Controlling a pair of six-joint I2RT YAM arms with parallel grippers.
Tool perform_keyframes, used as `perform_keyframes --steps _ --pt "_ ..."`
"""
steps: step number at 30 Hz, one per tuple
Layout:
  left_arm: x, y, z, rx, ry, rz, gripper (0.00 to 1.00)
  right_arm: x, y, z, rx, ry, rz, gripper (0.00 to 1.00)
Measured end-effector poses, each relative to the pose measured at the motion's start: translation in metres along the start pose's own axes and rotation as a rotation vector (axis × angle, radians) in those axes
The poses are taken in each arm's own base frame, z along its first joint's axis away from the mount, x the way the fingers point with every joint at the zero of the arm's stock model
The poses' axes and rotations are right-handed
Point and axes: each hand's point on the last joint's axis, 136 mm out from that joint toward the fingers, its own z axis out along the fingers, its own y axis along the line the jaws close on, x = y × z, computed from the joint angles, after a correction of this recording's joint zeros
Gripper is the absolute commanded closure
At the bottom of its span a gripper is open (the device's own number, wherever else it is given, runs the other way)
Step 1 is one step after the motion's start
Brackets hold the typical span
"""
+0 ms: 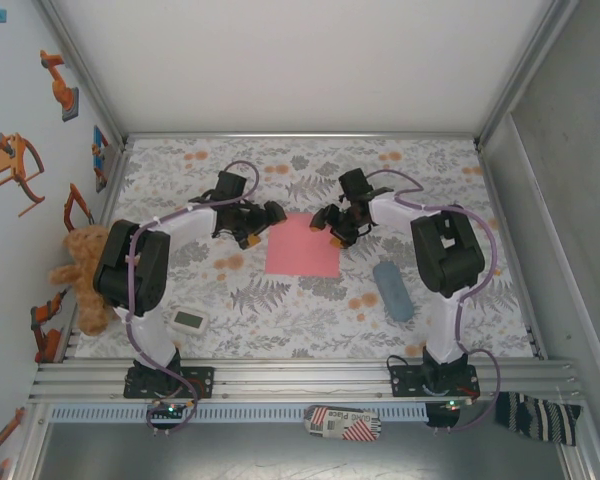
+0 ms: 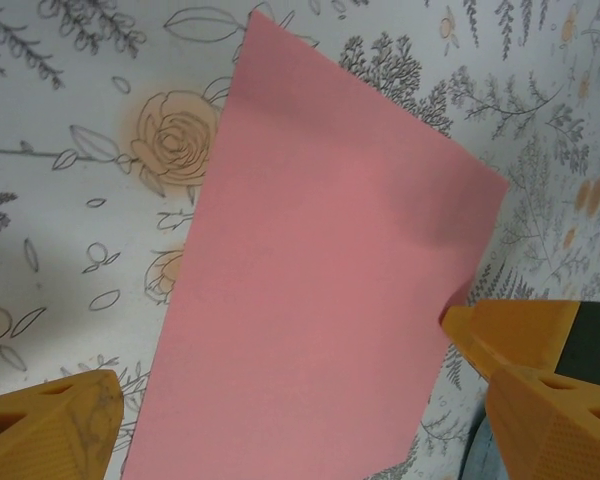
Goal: Fold a paper plane with a square sheet of paper (pick it up from the middle)
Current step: Move the square sheet of paper to the center of the table, then first fold in half a square sheet of paper at the center of the table.
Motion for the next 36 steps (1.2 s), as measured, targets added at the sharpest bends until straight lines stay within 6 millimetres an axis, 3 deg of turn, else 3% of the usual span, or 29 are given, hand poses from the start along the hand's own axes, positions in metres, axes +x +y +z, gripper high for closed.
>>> perform_keyframes --steps 9,19,24,36 --pt "-0.007 -0.012 0.019 0.005 0.041 0.042 0.19 -0.014 -0.011 -0.030 0.019 -0.073 -0.077 0.51" --pt "-0.003 -0.004 0.032 -0.028 0.093 0.060 0.17 -0.003 -0.022 -0.020 0.035 -0.012 -0.106 0.59" --pt "-0.001 -0.002 0.034 -0.033 0.105 0.064 0.16 0.001 -0.031 -0.008 0.048 0.027 -0.097 0.59" --pt "0.000 -0.001 0.035 -0.032 0.113 0.067 0.16 0.003 -0.032 -0.006 0.041 0.042 -0.111 0.57"
